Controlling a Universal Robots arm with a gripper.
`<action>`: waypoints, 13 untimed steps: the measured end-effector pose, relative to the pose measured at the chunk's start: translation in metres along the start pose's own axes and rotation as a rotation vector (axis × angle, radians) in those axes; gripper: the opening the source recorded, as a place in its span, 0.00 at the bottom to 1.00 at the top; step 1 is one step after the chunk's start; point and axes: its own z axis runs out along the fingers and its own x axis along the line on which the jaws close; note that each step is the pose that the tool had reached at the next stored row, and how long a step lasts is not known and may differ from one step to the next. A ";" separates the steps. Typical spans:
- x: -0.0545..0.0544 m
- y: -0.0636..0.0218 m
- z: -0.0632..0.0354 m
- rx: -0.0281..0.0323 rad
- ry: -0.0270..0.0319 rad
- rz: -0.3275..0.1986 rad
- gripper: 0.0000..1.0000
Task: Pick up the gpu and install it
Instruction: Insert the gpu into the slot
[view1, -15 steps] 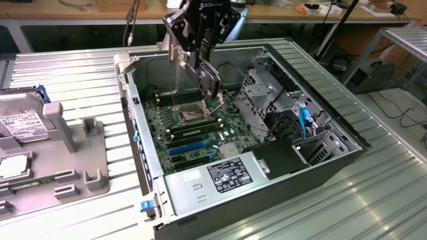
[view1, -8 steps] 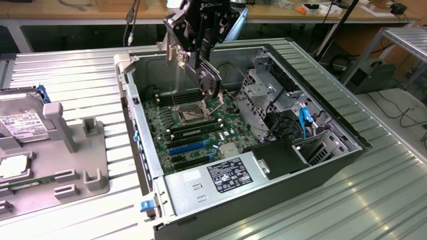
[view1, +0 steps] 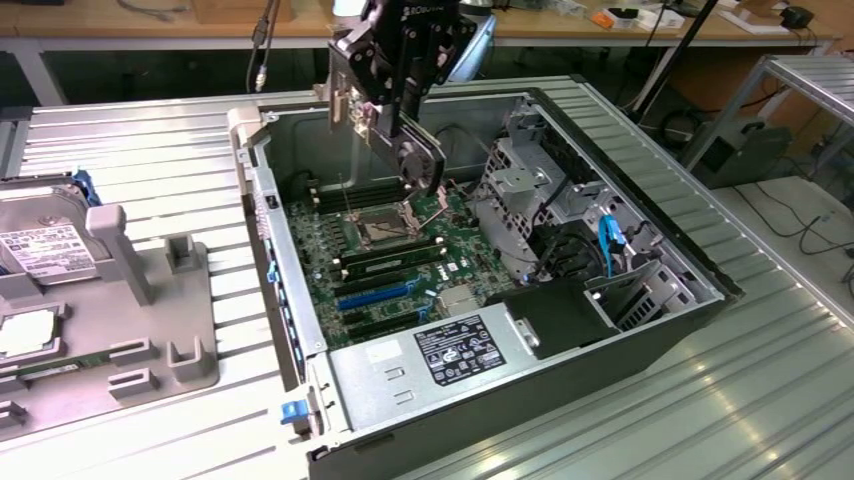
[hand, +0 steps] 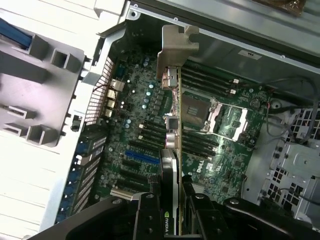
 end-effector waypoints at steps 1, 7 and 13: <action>0.000 0.0000 0.0000 -0.0001 0.0001 -0.006 0.27; 0.000 0.0000 0.0000 -0.0018 0.0007 -0.071 0.27; 0.000 0.0000 0.0000 -0.0037 0.0014 -0.145 0.27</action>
